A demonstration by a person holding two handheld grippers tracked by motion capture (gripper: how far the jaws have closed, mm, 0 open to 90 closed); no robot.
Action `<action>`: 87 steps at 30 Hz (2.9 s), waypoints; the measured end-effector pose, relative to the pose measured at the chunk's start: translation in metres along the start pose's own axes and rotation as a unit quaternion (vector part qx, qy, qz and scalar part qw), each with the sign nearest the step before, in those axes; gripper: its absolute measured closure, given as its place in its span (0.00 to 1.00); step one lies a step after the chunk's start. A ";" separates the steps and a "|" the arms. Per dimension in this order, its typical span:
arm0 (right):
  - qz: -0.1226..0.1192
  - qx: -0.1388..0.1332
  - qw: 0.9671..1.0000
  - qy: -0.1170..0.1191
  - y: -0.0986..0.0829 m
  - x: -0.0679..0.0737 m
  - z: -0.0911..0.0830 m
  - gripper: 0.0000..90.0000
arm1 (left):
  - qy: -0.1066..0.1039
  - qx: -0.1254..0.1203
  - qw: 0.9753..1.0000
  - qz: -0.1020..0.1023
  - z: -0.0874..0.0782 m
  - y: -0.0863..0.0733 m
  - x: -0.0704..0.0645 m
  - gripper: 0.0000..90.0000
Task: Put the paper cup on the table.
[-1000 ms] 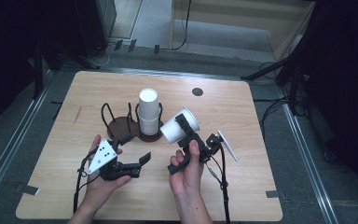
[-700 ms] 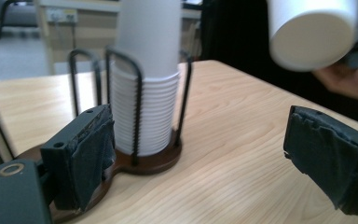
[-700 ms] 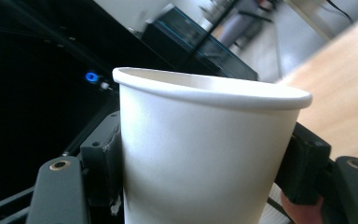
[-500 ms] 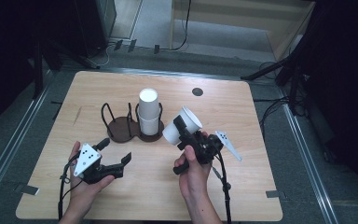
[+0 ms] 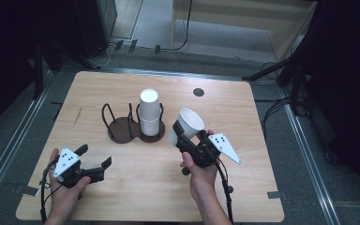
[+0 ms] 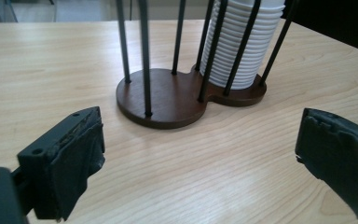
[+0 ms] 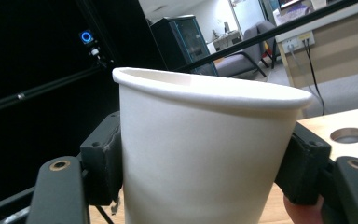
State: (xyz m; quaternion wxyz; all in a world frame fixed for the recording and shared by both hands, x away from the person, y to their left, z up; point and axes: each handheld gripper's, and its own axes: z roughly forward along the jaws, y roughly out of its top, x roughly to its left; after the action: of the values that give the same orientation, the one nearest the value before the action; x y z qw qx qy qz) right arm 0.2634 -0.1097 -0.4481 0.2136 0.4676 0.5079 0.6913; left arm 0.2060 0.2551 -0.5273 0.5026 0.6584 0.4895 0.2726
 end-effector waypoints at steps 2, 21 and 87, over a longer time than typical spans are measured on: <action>-0.010 0.003 1.000 -0.001 0.000 -0.002 0.000 0.32 | 0.003 0.001 1.000 -0.001 -0.002 -0.002 0.005 0.00; -0.101 -0.015 0.994 -0.030 0.005 -0.022 0.001 0.32 | 0.083 0.014 0.996 -0.041 -0.016 -0.021 0.066 0.00; -0.177 0.099 0.950 -0.238 -0.014 -0.183 0.086 0.30 | 0.076 -0.029 0.994 -0.072 -0.034 -0.028 0.084 0.00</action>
State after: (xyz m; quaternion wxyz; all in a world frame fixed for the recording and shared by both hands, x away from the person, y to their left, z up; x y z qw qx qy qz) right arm 0.4214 -0.2017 -0.5350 0.4001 0.5401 0.5824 0.4573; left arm 0.1984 0.3463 -0.5528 0.5011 0.5843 0.5640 0.2992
